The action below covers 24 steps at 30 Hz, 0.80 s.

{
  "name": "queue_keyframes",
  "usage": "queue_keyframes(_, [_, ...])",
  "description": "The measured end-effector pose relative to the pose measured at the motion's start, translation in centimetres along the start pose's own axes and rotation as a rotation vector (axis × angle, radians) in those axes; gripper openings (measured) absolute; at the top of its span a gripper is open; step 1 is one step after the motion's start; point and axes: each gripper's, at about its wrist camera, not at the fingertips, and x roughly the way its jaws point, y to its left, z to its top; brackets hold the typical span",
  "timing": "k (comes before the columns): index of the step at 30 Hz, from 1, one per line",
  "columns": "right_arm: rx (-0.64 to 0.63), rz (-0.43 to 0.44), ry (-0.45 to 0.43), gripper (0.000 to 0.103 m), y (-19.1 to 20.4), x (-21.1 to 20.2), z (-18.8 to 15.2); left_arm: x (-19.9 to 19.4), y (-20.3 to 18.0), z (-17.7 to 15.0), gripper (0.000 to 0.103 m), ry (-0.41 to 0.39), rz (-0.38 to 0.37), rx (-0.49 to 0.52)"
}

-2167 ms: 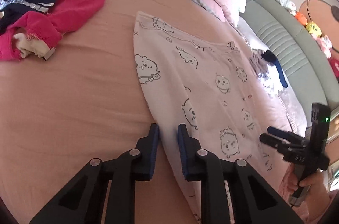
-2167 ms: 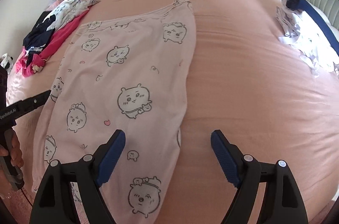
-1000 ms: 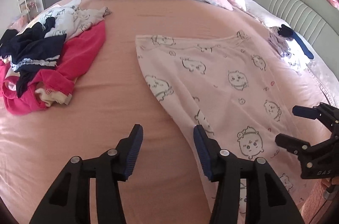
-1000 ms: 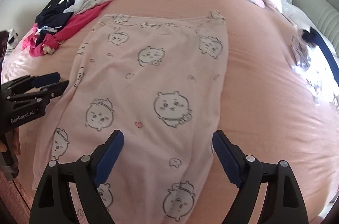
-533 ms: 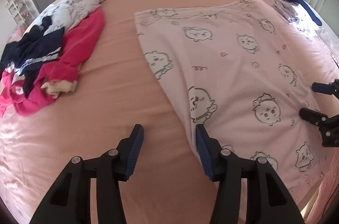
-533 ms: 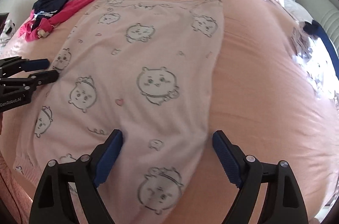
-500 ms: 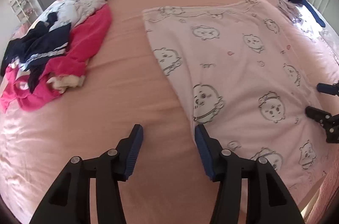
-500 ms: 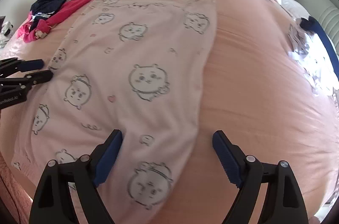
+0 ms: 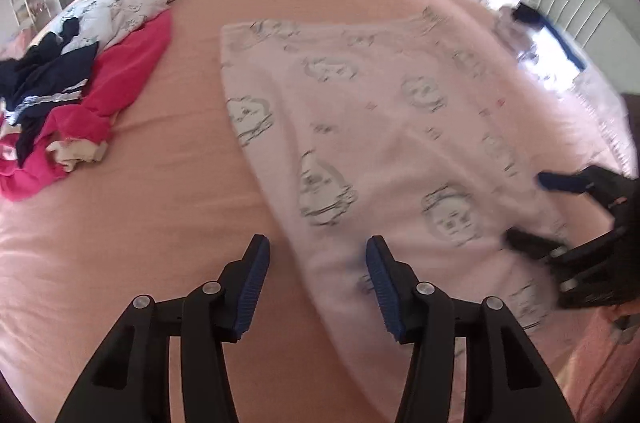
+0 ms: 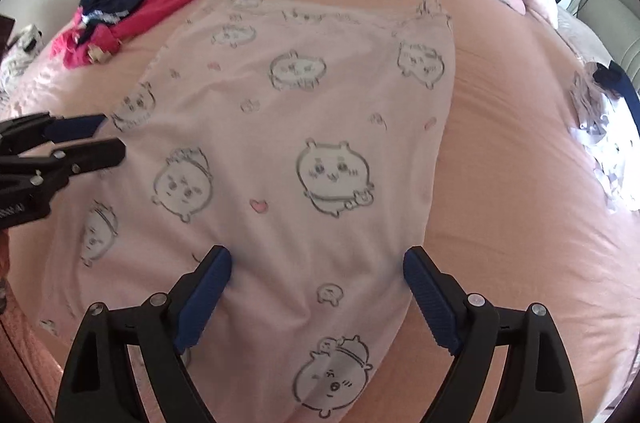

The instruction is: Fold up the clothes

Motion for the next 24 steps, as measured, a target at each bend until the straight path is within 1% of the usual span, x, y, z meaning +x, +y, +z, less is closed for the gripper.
queue_keyframes(1, [0.019, 0.003, -0.003, 0.088, -0.6, -0.1, -0.5, 0.1, -0.1, 0.0, 0.058, 0.005, 0.009, 0.005])
queue_keyframes(2, [0.035, -0.008, 0.002, 0.088, -1.5, -0.3, -1.2, 0.1, -0.3, 0.0, 0.061, 0.01, 0.018, 0.01])
queue_keyframes(4, [0.071, -0.019, 0.011, 0.088, -3.7, -1.2, -2.5, 0.3, -0.6, -0.1, 0.06, 0.02, 0.037, 0.02])
queue_keyframes(5, [0.095, -0.031, 0.019, 0.088, -4.7, -1.5, -3.0, 0.1, -1.0, 0.0, 0.06, 0.008, 0.033, 0.03])
queue_keyframes(7, [0.137, -0.05, 0.013, 0.088, -6.5, -2.3, -3.1, -0.8, -2.6, 0.6, 0.06, -0.05, -0.02, 0.065])
queue_keyframes(8, [0.154, -0.043, -0.007, 0.088, -7.1, -2.6, -2.8, -0.8, -3.8, 1.0, 0.06, -0.066, -0.064, 0.089])
queue_keyframes(9, [0.168, -0.032, -0.029, 0.088, -7.7, -2.8, -2.4, -0.6, -5.0, 1.3, 0.06, -0.071, -0.092, 0.117])
queue_keyframes(12, [0.157, -0.004, -0.068, 0.088, -7.3, -2.7, -0.2, 1.4, -8.6, 1.9, 0.06, -0.037, -0.123, 0.199])
queue_keyframes(14, [0.101, 0.016, -0.072, 0.088, -5.7, -1.6, 0.8, 2.4, -9.9, 1.7, 0.06, -0.013, -0.144, 0.227])
queue_keyframes(16, [0.038, 0.034, -0.061, 0.088, -4.1, -0.3, 1.7, 3.1, -10.2, 1.4, 0.06, -0.001, -0.134, 0.243])
queue_keyframes(19, [0.036, -0.001, -0.035, 0.088, -4.6, 1.1, 1.7, 3.0, -9.7, 0.5, 0.062, 0.018, -0.109, 0.276])
queue_keyframes(20, [0.047, -0.026, -0.014, 0.088, -5.0, 1.7, 1.3, 2.7, -9.2, 0.3, 0.066, 0.029, -0.086, 0.288])
queue_keyframes(21, [0.067, -0.024, -0.003, 0.088, -6.0, 2.0, 0.9, 2.4, -8.5, 0.0, 0.068, 0.04, -0.063, 0.291])
queue_keyframes(22, [0.09, -0.017, -0.01, 0.088, -7.2, 1.8, 0.5, 2.1, -7.8, -0.2, 0.069, 0.051, -0.04, 0.293])
queue_keyframes(24, [0.117, -0.089, 0.001, 0.088, -9.4, 1.2, -0.3, 1.4, -6.0, -0.4, 0.07, 0.056, -0.027, 0.253])
